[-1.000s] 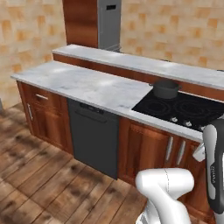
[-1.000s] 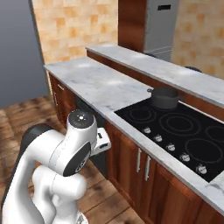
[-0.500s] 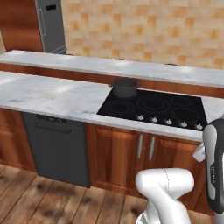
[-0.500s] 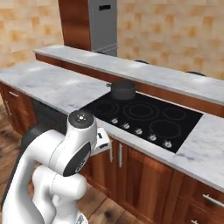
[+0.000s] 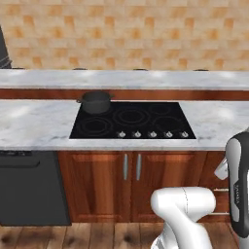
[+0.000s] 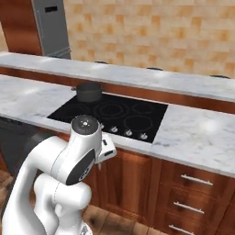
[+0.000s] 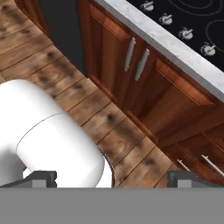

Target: Move the pot and pan from the stove into the sink.

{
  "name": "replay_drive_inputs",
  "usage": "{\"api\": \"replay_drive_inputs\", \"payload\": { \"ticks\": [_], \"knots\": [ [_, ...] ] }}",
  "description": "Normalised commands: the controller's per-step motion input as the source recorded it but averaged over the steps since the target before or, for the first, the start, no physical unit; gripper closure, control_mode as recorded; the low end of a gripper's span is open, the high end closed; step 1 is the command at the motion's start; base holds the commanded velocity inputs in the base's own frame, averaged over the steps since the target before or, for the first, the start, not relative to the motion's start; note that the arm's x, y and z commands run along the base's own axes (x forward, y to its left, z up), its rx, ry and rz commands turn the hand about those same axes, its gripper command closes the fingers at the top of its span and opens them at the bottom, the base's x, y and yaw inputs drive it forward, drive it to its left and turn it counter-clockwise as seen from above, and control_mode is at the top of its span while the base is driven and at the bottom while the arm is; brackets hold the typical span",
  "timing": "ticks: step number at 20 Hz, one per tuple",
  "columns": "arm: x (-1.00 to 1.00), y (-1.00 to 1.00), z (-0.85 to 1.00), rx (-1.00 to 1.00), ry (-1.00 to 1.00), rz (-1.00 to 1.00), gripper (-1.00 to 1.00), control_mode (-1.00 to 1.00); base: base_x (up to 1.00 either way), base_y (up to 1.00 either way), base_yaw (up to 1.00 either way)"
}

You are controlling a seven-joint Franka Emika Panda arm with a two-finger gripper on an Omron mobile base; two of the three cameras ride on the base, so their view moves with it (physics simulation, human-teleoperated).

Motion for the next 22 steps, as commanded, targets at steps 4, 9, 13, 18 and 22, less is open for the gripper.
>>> {"api": "replay_drive_inputs", "payload": {
  "ticks": [4,9,13,18,22],
  "knots": [
    [0.0,0.0,0.0,0.0,0.0,0.0,-1.0,1.0,0.0,-0.23,-0.43],
    [0.0,0.0,0.0,0.0,0.0,0.0,-1.0,1.0,-0.01,-0.24,-0.41],
    [0.0,0.0,0.0,0.0,0.0,0.0,-1.0,1.0,-0.11,-0.05,-0.04],
    [0.0,0.0,0.0,0.0,0.0,0.0,-1.0,1.0,-0.02,0.59,0.0],
    [0.0,0.0,0.0,0.0,0.0,0.0,-1.0,1.0,0.0,0.88,-0.01]
  ]
}}
